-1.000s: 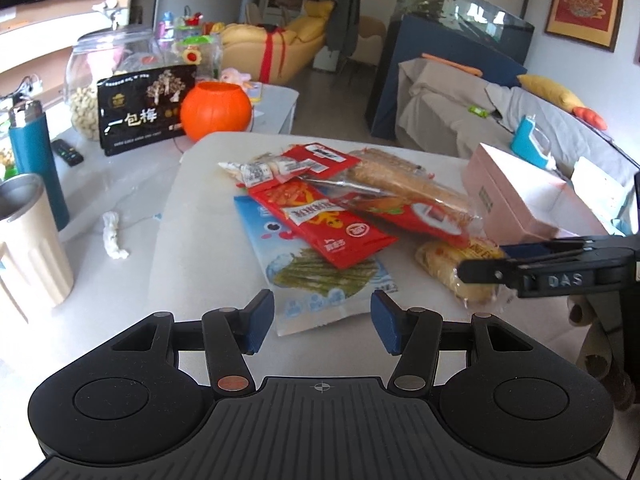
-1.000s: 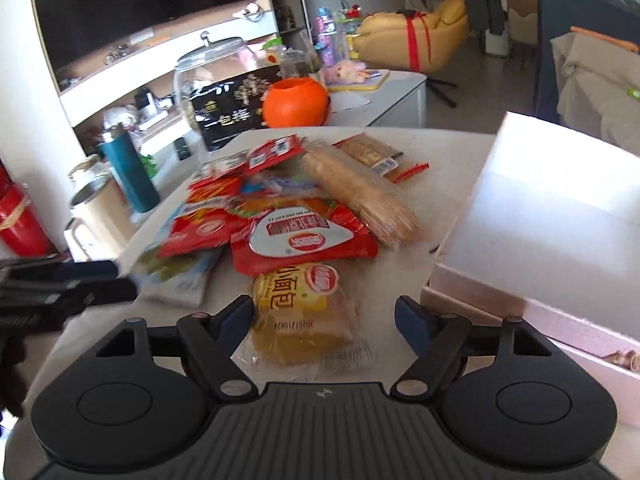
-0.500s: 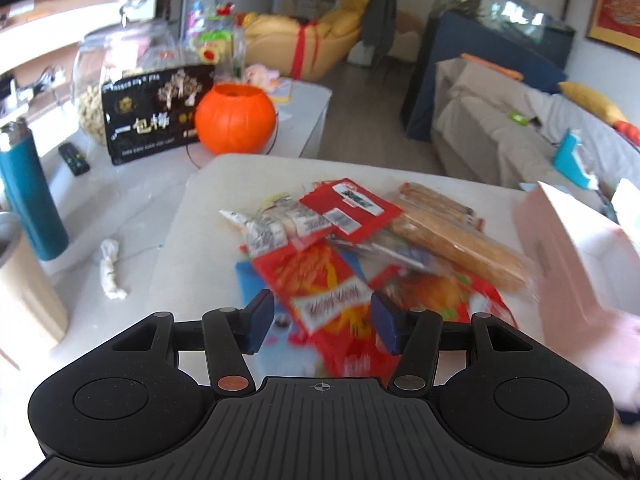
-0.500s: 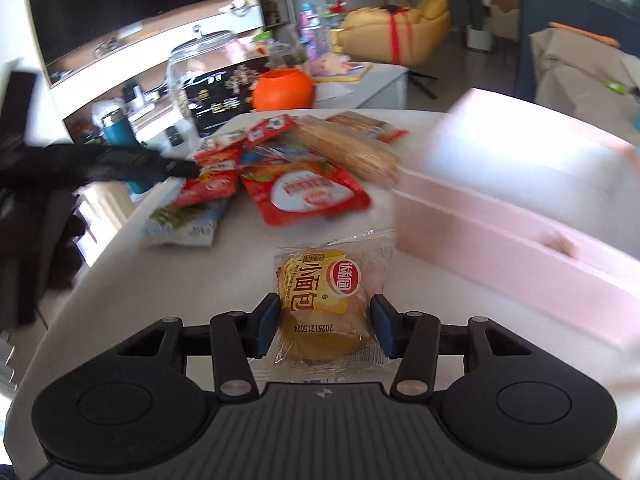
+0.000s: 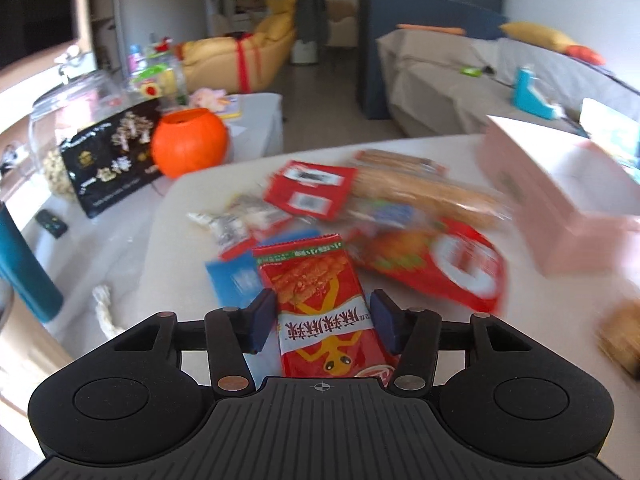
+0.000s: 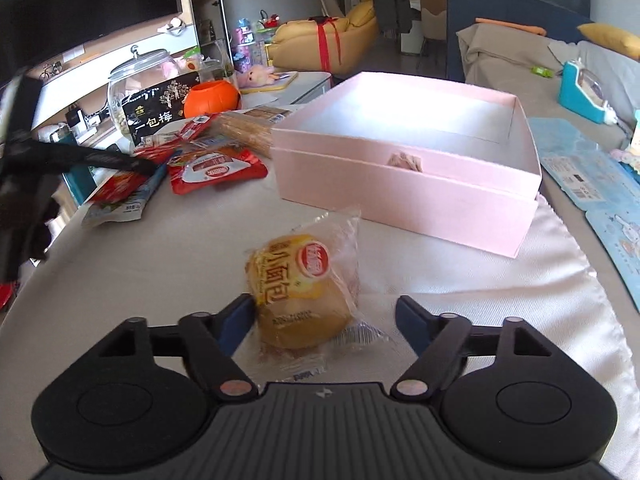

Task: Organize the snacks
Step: 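Lift the bun with the right gripper while the left grasps a red spicy-strip packet, then carry the bun and red packet toward the pink box with both grippers, then lower both snacks into the pink box and open both grippers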

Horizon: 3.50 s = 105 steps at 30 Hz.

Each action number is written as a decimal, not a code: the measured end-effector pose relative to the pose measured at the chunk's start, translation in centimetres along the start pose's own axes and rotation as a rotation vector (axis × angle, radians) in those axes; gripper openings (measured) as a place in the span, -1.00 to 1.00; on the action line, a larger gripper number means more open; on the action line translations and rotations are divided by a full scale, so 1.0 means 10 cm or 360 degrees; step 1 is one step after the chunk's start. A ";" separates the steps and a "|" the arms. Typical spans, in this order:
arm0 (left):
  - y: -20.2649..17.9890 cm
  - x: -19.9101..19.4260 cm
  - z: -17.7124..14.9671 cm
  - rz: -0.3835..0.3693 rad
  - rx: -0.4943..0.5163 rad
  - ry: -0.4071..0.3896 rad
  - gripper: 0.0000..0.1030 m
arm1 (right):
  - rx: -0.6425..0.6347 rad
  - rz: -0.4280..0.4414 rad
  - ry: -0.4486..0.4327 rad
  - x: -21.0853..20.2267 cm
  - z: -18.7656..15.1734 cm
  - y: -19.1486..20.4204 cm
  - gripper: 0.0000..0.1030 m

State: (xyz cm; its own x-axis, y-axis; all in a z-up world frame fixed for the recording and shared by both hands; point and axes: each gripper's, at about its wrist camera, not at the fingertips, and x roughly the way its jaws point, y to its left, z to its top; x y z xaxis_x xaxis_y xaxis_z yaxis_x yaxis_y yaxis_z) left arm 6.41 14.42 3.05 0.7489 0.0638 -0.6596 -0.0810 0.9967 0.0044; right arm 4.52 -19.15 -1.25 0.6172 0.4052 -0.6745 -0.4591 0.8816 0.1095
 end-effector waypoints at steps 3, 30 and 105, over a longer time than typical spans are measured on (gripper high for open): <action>-0.19 -0.20 -0.15 -0.0158 0.0036 0.0022 0.12 | 0.0010 -0.0010 -0.0020 0.06 -0.02 0.01 0.62; -1.10 -0.58 -0.48 -0.0464 0.0475 0.0244 -0.18 | -0.0073 -0.0030 0.0133 0.14 0.13 0.11 0.50; -0.43 0.12 0.64 -0.0156 -0.0212 -0.0069 0.07 | 0.0326 -0.0148 0.0002 0.05 1.64 -0.87 0.50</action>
State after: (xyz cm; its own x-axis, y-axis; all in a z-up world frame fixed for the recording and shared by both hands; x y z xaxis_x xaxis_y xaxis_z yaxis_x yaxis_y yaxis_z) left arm 11.88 10.51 7.03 0.7849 -0.0283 -0.6190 -0.0905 0.9830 -0.1598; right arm 19.30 -22.71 9.41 0.6498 0.3195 -0.6897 -0.2608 0.9460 0.1925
